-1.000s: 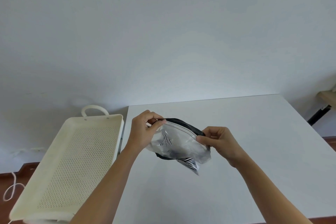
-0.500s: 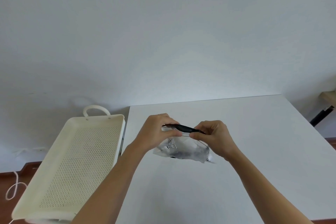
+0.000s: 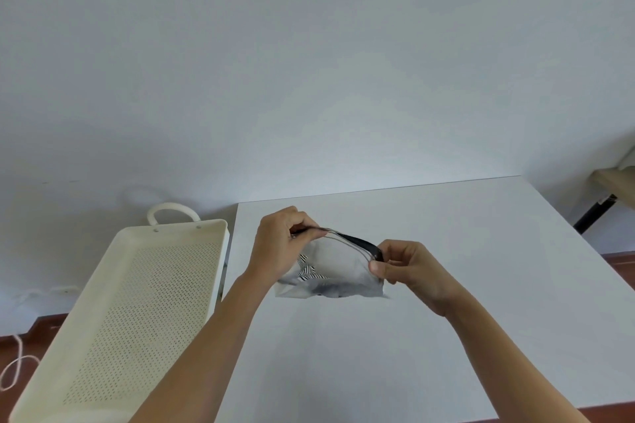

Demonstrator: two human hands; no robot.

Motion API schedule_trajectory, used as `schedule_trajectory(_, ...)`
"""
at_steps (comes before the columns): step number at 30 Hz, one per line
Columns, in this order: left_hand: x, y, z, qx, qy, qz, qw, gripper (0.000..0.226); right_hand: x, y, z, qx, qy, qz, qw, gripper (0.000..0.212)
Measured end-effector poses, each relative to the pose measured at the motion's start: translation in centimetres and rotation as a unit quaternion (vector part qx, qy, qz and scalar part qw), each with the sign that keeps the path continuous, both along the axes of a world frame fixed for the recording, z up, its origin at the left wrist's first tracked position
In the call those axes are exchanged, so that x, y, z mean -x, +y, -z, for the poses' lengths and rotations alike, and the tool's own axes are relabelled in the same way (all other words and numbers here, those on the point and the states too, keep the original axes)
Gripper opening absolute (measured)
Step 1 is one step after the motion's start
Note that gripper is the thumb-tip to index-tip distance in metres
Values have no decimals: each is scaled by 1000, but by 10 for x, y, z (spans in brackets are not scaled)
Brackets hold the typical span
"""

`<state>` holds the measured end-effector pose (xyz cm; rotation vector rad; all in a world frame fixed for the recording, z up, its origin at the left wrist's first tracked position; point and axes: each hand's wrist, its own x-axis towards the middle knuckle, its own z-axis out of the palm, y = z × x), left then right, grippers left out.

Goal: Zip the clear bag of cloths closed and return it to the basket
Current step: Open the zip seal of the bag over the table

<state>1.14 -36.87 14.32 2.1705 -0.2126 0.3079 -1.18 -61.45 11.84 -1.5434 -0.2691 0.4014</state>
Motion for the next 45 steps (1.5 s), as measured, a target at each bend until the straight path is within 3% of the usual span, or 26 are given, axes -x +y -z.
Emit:
schedule_trajectory(4, 0, 1, -1, 6, -2, -10, 1000, 6, -4, 4, 0, 3, -12, 49, 999, 22)
schedule_trajectory(11, 1, 11, 1, 14, 32, 0, 999, 8, -10, 15, -1, 68, -56, 154, 984, 18)
schedule_trajectory(14, 0, 22, -2, -4, 82, 49, 995, 16, -11, 17, -5, 70, -66, 140, 985, 15)
schedule_trajectory(18, 1, 13, -8, -60, 140, 150, 977, 48, -12, 26, -12, 95, -81, 64, 990, 17)
schedule_trajectory(25, -2, -9, -3, -15, 125, 160, 979, 7, -11, 23, -17, 67, -64, 56, 994, 25)
schedule_trajectory(30, -4, -11, -3, 4, 79, 114, 990, 14, -6, 8, -9, 113, -55, 84, 989, 32)
schedule_trajectory(36, -7, -14, -6, 23, 24, 69, 997, 11, 1, -3, -5, -47, 61, -2, 997, 23)
schedule_trajectory(40, -7, -16, -6, 19, 11, 54, 998, 13, -1, 2, -6, -65, 34, 57, 996, 26)
schedule_trajectory(43, -7, -14, -5, 27, 8, 47, 998, 15, -4, 4, -8, -31, -6, 121, 992, 43)
schedule_trajectory(45, -6, -11, -5, 28, 11, 48, 998, 14, -7, 4, -7, 4, -31, 157, 987, 38)
